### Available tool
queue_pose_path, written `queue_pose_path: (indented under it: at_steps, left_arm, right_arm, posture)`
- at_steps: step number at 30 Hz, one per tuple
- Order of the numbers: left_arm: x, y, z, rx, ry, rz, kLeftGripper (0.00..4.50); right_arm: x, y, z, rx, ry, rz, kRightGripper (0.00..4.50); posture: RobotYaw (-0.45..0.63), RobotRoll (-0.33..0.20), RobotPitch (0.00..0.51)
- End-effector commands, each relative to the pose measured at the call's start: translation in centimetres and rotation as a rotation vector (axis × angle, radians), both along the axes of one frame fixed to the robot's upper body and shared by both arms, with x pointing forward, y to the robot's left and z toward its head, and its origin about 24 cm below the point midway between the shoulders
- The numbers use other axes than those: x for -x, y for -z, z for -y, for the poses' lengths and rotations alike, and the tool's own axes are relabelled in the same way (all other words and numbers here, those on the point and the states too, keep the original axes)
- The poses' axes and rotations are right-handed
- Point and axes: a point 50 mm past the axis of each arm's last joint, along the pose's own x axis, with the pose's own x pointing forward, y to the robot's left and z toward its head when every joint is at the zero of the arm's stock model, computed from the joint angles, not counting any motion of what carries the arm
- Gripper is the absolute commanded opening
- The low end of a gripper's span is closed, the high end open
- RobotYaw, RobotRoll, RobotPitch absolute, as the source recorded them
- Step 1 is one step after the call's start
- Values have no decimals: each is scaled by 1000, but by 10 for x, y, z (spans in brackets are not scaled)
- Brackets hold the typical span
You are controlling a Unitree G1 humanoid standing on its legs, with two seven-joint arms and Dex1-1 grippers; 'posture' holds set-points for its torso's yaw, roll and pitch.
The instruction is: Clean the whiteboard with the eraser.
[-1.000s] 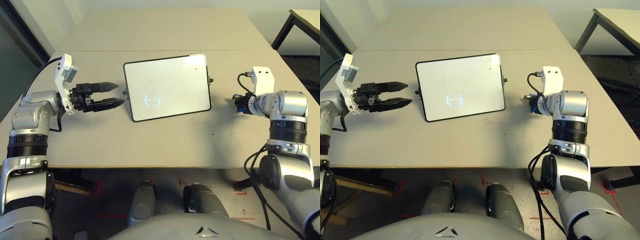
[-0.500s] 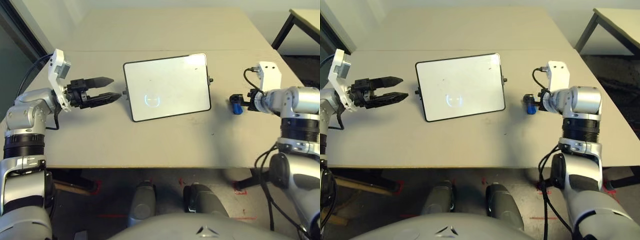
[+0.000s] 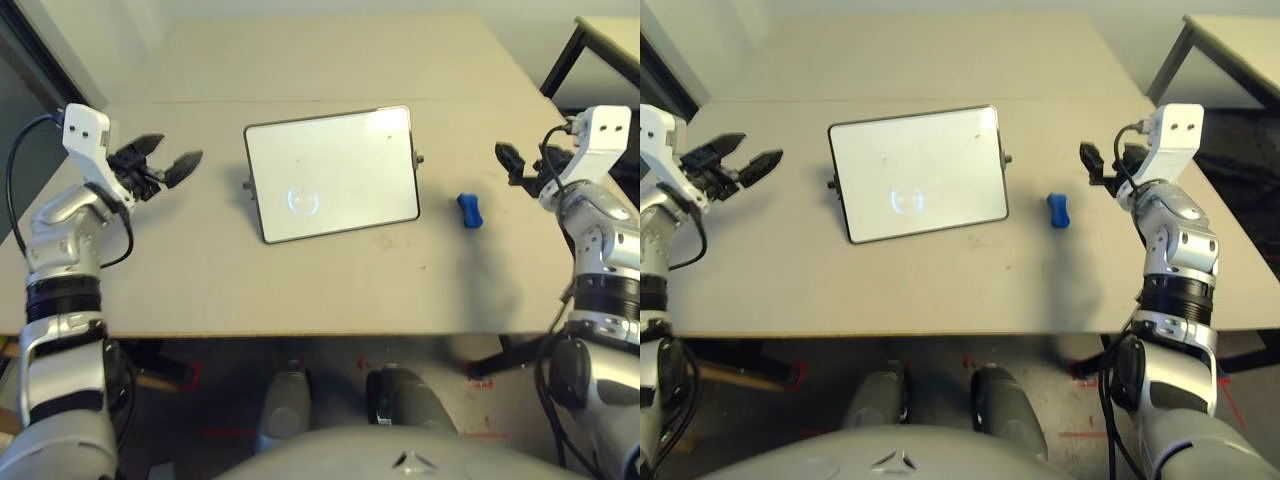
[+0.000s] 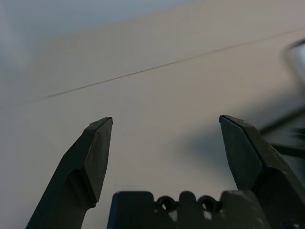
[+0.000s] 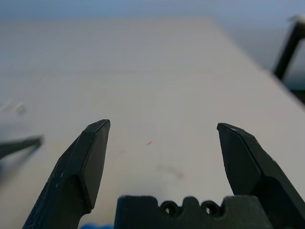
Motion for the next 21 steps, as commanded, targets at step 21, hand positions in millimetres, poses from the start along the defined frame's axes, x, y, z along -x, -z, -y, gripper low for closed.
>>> queue_pose_path:
  at_steps: [21]
  left_arm:
    - [-10,24,-3,57,-393,142,4500]
  right_arm:
    - [8,46,10,-7,245,78,4469]
  posture:
    - [227,0,50]
